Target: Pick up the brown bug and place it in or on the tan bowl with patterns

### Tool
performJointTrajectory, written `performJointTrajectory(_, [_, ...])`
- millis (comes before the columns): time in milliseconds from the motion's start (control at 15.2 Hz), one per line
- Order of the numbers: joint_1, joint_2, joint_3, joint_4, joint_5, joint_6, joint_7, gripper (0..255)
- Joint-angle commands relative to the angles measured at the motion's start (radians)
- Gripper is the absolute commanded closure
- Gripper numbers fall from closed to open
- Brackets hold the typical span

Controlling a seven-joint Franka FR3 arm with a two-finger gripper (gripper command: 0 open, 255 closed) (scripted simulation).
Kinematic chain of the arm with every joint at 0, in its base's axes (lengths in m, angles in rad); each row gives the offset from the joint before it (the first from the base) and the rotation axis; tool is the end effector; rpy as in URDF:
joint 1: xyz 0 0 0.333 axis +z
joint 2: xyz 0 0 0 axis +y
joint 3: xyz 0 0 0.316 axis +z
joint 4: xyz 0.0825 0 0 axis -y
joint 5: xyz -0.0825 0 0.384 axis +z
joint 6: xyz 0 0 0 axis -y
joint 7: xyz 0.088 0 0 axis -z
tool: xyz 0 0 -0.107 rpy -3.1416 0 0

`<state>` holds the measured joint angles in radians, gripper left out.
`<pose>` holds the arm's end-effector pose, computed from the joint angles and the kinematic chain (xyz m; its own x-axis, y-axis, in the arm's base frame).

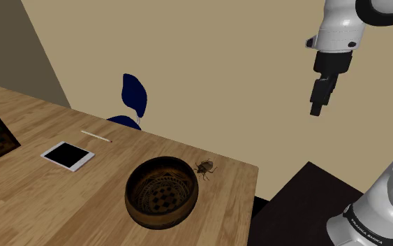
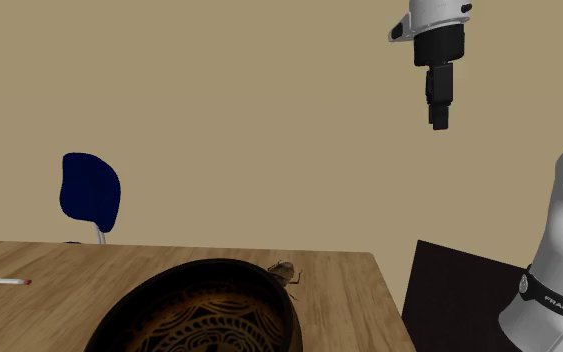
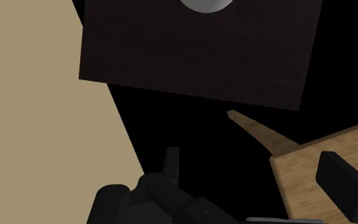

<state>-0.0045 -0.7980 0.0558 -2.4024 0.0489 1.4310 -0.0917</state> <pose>0.2856 0.0248 0.5612 0.9772 0.1252 -0.1717 0.1228 -0.9921 -0.0248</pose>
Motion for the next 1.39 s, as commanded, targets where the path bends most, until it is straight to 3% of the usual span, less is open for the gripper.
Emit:
performJointTrajectory(0, [0.000, 0.000, 0.000, 0.000, 0.000, 0.000, 0.000, 0])
performJointTrajectory(660, [0.092, 0.183, 0.132, -0.066, 0.102, 0.325, 0.025, 0])
performJointTrajectory(1320, [0.159, 0.458, 0.272, -0.013, 0.134, 0.631, 0.059, 0])
